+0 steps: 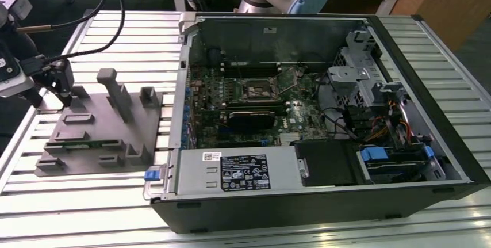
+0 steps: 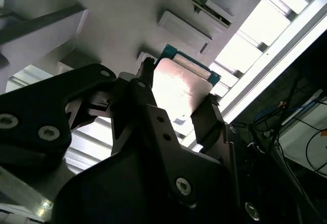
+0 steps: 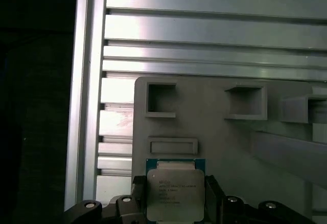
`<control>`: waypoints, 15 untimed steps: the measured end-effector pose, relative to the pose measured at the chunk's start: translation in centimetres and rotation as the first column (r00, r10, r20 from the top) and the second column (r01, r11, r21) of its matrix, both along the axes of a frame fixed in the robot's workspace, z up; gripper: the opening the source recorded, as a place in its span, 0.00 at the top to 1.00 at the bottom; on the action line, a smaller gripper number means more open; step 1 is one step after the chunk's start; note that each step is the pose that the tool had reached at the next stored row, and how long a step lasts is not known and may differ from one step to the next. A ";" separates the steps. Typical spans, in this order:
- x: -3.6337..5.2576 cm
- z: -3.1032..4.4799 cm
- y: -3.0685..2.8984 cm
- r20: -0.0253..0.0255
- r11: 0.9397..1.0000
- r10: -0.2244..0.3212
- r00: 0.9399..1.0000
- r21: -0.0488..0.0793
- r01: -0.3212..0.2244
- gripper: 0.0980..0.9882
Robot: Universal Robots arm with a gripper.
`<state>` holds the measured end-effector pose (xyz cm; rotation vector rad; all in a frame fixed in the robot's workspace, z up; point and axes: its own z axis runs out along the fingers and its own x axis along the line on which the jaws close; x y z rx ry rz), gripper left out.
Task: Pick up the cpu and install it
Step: 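Pick up the cpu and move it towards the insertion slot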
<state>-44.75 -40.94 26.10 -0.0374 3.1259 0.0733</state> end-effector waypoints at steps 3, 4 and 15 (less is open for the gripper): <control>0.00 0.71 0.00 0.000 1.000 0.000 1.000 0.000 0.000 0.50; 0.00 0.95 0.00 0.000 1.000 0.000 1.000 0.000 0.000 0.50; 0.00 4.09 0.00 0.000 1.000 0.000 1.000 0.000 0.000 0.50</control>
